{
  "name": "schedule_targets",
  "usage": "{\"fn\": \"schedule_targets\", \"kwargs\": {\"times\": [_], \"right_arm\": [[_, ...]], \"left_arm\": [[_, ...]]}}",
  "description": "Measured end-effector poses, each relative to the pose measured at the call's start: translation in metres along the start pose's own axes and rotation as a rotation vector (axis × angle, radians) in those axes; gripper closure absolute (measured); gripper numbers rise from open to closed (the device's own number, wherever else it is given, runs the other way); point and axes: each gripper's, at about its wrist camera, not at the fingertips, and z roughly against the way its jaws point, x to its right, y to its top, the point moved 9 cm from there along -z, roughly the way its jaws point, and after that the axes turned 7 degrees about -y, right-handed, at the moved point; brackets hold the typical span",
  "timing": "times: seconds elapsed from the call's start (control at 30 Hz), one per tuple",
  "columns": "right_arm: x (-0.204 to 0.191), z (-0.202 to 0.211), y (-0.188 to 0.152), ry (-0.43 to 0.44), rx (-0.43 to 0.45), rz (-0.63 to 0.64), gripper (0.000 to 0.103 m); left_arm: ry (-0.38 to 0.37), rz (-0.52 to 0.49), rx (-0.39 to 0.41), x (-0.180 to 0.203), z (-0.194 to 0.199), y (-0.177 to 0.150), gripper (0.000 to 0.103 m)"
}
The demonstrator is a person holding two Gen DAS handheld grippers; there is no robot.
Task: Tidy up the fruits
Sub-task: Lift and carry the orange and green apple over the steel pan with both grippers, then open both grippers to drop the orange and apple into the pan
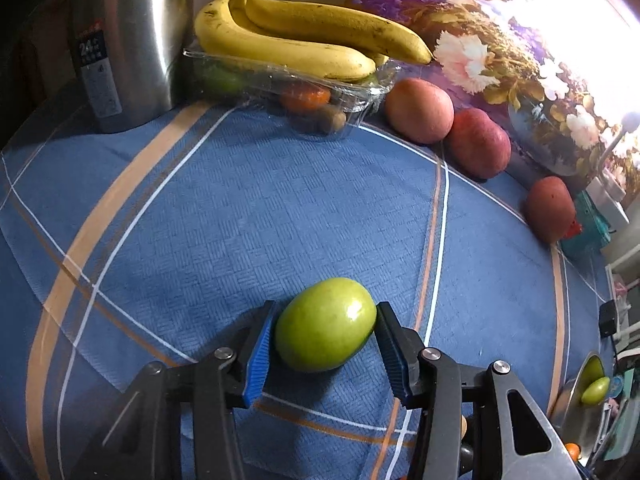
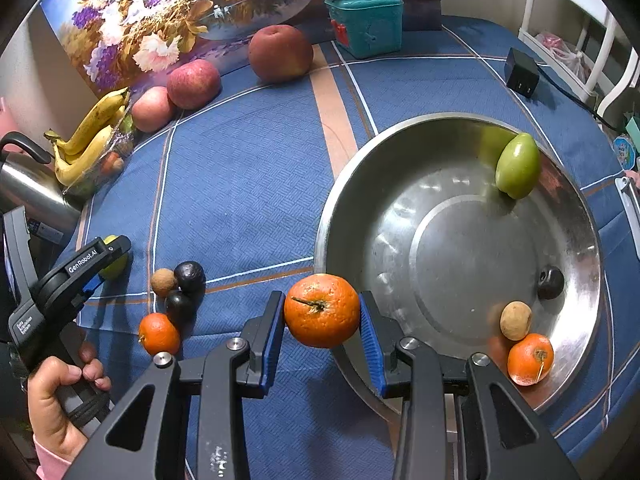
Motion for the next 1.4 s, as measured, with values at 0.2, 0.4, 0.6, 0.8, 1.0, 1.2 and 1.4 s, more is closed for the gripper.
{"fn": "schedule_targets", "kwargs": {"times": [0.2, 0.4, 0.6, 0.8, 1.0, 1.2, 1.4], "right_arm": [[-0.001, 0.000, 0.001, -0.002, 0.000, -0.001, 0.065], [-0.002, 0.000, 0.001, -0.001, 0.000, -0.001, 0.065], [-0.001, 0.006, 0.004, 0.014, 0.014, -0.009, 0.065], [0.020, 0.016, 0.013, 0.014, 0.047, -0.071, 0.065], [0.074, 0.009, 0.013, -0.081, 0.028, -0.190, 0.065], [0.115, 0.014, 0.011, -0.118, 0.036, -0.294, 0.065], [0.130, 0.018, 0.009, -0.118, 0.048, -0.335, 0.065]], "left_arm": [[-0.056, 0.038, -0.018, 0.001, 0.001, 0.000, 0.052], [-0.109, 0.053, -0.033, 0.011, 0.008, -0.002, 0.052], [-0.135, 0.005, -0.022, 0.036, 0.029, -0.002, 0.052], [-0.184, -0.106, -0.034, 0.088, 0.046, -0.015, 0.052], [-0.250, -0.247, -0.071, 0.151, 0.053, -0.045, 0.052], [-0.294, -0.437, -0.120, 0.215, 0.049, -0.088, 0.052], [-0.269, -0.614, -0.173, 0.252, 0.036, -0.134, 0.052]]}}
